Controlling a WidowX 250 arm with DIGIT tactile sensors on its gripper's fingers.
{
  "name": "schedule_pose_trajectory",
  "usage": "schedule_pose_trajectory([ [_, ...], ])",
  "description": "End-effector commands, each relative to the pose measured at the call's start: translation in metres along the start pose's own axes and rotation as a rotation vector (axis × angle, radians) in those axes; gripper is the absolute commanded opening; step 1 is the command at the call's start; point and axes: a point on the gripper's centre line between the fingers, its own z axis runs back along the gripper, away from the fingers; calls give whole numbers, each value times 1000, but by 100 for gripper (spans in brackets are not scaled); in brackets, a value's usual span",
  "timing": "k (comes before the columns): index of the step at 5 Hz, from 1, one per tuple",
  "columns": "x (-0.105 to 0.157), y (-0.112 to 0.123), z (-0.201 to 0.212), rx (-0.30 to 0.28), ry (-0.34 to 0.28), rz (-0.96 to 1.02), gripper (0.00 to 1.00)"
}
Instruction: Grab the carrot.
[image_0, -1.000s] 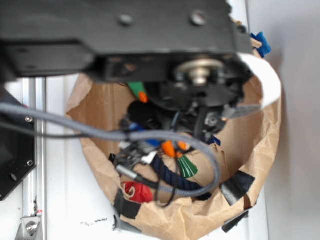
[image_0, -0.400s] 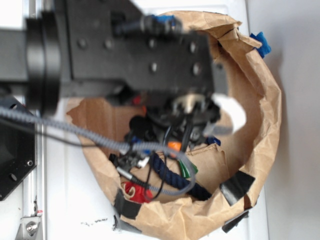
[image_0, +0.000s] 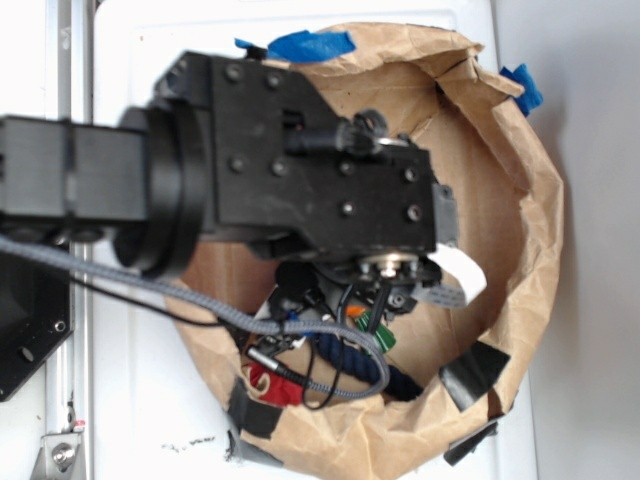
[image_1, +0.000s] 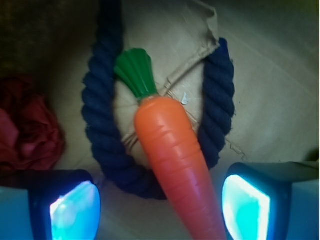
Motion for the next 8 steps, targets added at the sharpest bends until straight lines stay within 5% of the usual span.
schedule_pose_trajectory([
  [1, 11, 4, -13, 49, 48, 0, 100],
  [4, 11, 18, -22, 51, 88, 17, 100],
  [5, 10, 20, -22, 47, 82, 20, 0],
  [8, 1, 23, 1, 29, 17, 37, 0],
])
